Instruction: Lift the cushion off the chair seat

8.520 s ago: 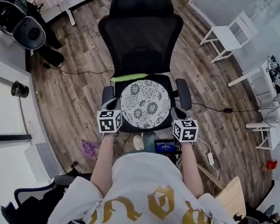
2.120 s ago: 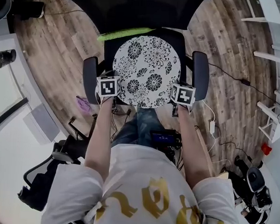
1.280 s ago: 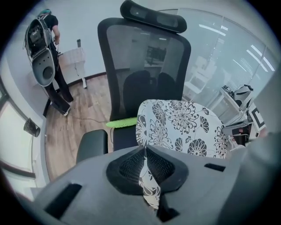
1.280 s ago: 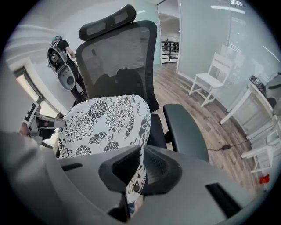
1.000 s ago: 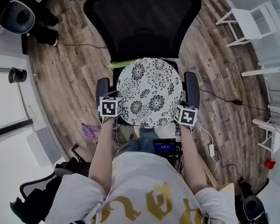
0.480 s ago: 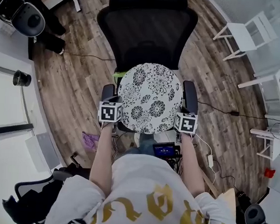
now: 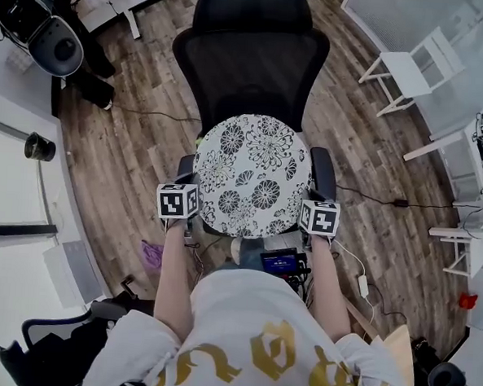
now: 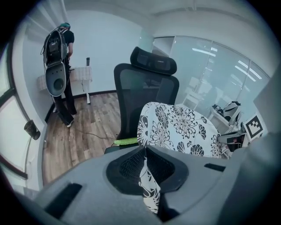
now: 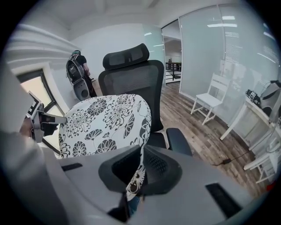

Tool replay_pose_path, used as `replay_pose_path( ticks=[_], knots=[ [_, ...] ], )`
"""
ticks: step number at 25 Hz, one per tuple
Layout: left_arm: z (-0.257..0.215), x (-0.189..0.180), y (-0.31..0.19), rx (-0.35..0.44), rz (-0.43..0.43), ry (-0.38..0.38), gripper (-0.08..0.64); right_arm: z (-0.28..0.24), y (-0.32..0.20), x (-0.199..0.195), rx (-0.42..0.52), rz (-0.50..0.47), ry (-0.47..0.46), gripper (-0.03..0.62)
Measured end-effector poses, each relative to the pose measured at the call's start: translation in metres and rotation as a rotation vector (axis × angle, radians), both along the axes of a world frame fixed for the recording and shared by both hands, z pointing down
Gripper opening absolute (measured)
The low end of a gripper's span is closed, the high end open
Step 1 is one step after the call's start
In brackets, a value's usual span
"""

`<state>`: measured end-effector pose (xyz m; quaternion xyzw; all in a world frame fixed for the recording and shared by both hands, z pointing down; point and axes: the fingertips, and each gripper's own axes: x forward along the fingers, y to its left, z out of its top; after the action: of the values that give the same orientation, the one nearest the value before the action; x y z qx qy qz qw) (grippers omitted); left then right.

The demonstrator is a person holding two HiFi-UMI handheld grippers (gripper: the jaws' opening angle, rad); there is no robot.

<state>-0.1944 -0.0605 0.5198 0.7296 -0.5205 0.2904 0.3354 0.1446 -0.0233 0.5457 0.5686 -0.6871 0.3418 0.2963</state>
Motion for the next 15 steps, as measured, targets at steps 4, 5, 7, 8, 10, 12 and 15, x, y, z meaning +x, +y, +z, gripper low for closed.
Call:
replay_pose_path(
  ticks=[4, 5, 7, 8, 10, 12, 15],
  knots=[
    [-0.011, -0.005, 0.002, 0.017, -0.013, 0.013, 0.020, -0.012, 0.002, -0.003, 0.027, -0.002, -0.016, 0.025],
    [-0.012, -0.006, 0.003, 0.019, -0.014, 0.013, 0.020, -0.014, 0.003, -0.004, 0.031, -0.003, -0.017, 0.025],
    [-0.014, -0.006, 0.006, 0.024, -0.016, 0.011, 0.020, -0.016, 0.005, -0.002, 0.037, -0.004, -0.012, 0.025],
    [-0.014, -0.006, 0.007, 0.026, -0.016, 0.010, 0.019, -0.016, 0.006, -0.001, 0.038, -0.004, -0.008, 0.025],
    [-0.014, -0.004, 0.009, 0.027, -0.012, 0.010, 0.020, -0.016, 0.007, 0.001, 0.039, -0.001, -0.005, 0.025],
    [-0.013, -0.002, 0.011, 0.026, -0.007, 0.008, 0.019, -0.016, 0.009, 0.001, 0.039, 0.002, -0.005, 0.025],
    [-0.015, -0.003, 0.012, 0.027, -0.006, 0.006, 0.018, -0.018, 0.011, 0.002, 0.041, 0.005, 0.001, 0.025]
  ],
)
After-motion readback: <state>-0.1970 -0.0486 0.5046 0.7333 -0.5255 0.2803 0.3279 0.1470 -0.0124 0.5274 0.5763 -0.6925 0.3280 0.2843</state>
